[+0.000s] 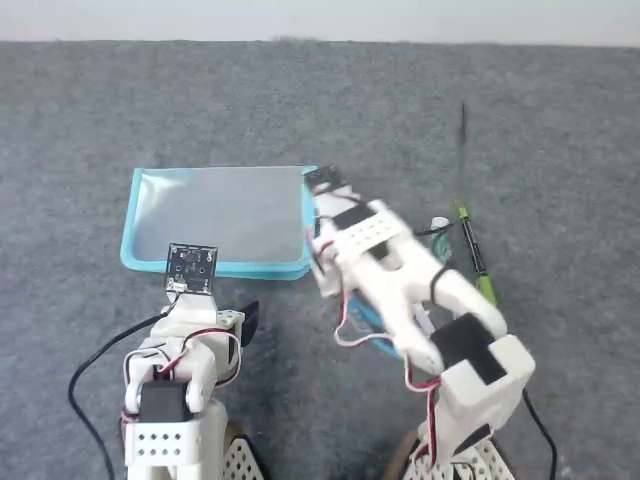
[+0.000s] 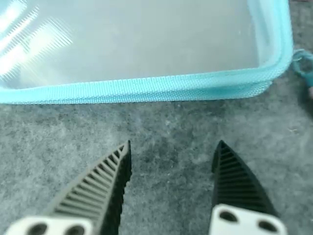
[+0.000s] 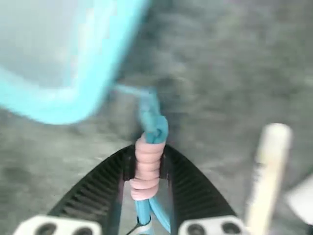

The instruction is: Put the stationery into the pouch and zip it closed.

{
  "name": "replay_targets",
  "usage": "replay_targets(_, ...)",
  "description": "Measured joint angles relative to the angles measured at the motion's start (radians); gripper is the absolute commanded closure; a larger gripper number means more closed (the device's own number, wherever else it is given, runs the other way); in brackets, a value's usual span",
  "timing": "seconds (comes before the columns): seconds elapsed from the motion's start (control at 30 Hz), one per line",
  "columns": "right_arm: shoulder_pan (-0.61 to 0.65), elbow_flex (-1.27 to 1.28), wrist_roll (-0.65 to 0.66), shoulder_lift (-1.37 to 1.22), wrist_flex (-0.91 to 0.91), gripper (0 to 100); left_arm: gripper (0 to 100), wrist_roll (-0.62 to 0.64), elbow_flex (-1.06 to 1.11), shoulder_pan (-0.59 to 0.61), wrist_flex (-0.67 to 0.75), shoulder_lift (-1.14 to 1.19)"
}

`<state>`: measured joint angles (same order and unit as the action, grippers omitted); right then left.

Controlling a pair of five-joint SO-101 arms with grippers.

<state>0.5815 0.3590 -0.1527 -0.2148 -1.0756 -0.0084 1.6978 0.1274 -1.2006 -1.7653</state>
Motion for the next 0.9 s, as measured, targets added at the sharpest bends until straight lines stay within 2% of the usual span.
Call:
replay_targets(0.27,-0.230,-0.226,0.118,0.014,-0.193,99.2,74,0.000,0.000,0.000,0.000,0.000)
replay_targets(0.5,-0.358,-0.690,0.227,0.029,-0.428,99.2,74,0.000,0.000,0.002,0.000,0.000)
replay_targets(0.7,-0.325,-1.261,0.365,-0.031,-0.623,99.2,74,0.000,0.000,0.002,0.000,0.000)
replay_targets(0.8,-0.233,-1.513,0.443,-0.068,-0.678,99.2,74,0.000,0.000,0.002,0.000,0.000)
replay_targets(0.9,-0.117,-1.633,0.516,-0.060,-0.681,99.2,74,0.000,0.000,0.000,0.000,0.000)
